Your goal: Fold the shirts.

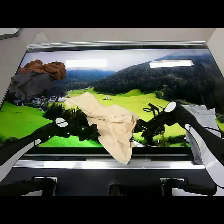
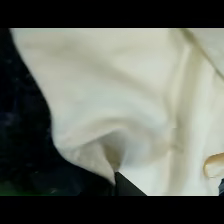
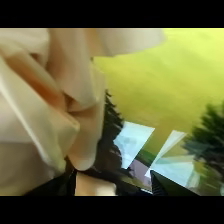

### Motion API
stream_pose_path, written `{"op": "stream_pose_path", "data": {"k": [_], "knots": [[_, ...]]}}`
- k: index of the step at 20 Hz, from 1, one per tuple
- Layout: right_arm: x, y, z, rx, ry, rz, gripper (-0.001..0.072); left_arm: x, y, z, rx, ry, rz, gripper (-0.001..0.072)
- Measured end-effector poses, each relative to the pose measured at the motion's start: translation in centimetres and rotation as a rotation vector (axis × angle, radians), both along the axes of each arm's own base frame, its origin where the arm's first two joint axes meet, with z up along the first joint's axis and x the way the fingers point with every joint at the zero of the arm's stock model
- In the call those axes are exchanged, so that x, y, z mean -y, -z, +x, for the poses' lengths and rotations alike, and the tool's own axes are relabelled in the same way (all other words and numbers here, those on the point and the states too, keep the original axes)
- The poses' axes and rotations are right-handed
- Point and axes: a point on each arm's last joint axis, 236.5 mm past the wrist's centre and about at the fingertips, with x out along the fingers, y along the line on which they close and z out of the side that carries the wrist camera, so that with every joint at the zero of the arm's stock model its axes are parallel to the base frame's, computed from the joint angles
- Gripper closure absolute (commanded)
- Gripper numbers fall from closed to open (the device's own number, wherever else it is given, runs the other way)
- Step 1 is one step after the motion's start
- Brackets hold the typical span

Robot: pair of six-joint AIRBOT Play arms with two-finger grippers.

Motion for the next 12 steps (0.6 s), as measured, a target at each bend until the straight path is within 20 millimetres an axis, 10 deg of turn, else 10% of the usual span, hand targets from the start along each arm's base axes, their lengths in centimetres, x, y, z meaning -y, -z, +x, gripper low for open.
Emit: {"op": "stream_pose_path", "data": {"k": [6, 8, 12], "knots": [[-4.0, 1.0, -0.5, 0.001, -0.022, 0.009, 0.0301, -0.7, -2.8, 1.6, 0.080, -0.038, -0.029, 0.0671], [-4.7, 1.5, 0.1, 0.027, -0.005, -0.004, 0.0674, -0.7, -3.3, 1.7, 0.092, -0.040, -0.033, 0.0672], [-5.3, 1.6, 0.9, 0.063, 0.023, -0.023, 0.0672, -0.8, -4.3, 2.2, 0.127, -0.037, -0.041, 0.0673]]}}
